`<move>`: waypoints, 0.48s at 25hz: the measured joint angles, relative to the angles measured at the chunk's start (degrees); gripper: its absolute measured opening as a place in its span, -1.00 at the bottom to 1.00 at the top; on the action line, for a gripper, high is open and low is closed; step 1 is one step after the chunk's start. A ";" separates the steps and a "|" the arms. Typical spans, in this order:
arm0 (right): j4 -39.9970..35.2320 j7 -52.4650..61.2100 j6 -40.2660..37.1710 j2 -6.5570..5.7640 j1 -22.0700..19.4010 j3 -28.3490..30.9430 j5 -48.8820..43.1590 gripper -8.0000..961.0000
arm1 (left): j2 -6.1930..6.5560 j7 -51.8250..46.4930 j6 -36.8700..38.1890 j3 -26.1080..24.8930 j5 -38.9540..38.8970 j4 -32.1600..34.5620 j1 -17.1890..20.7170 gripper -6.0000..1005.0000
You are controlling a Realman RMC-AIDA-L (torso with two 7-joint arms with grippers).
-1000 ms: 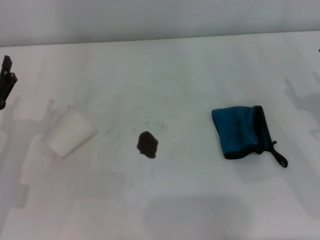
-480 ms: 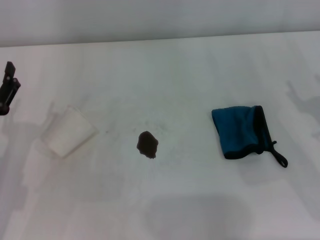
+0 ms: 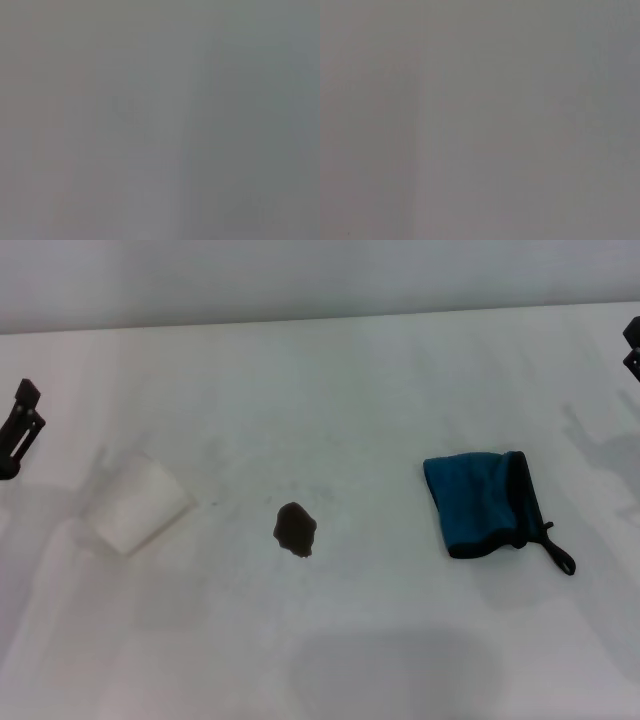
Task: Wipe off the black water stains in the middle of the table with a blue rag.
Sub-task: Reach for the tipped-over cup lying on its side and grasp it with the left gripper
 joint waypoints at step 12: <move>0.05 0.11 0.05 0.00 -0.29 -0.79 0.00 0.81 | 0.35 -26.85 1.53 1.47 12.64 -18.38 -9.48 0.74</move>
